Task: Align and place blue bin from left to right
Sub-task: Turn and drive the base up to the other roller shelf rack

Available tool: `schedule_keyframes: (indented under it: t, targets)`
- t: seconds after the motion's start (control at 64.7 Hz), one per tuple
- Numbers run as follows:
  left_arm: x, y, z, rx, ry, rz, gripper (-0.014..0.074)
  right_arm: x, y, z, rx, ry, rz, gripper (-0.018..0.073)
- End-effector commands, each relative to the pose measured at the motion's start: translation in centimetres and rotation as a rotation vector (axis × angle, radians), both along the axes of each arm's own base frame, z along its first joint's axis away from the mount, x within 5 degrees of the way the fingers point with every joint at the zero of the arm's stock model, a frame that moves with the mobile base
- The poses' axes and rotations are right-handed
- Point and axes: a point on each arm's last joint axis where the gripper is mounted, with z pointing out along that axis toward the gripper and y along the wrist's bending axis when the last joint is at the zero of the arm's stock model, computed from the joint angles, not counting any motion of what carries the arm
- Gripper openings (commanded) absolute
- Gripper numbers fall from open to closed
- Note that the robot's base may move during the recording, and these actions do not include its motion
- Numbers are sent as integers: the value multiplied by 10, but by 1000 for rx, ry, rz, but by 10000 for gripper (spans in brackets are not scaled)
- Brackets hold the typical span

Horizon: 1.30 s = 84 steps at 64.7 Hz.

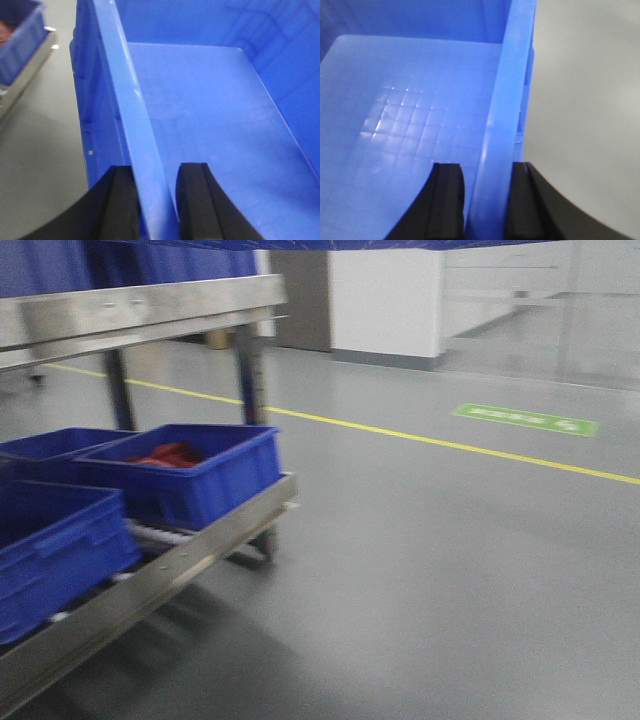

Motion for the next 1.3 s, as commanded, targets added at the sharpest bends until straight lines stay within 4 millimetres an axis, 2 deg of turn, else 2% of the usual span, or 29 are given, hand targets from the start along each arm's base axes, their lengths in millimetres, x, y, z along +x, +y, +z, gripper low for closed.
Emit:
schedule_keyframes:
  t: [0.0,1.283]
  targets:
    - [-6,-2,17,-36,-107,-15,-111,-6,0,19,70,-116,19,-153]
    - [-6,-2,17,-36,-107,-15,-111,-6,0,19,70,-116,19,-153]
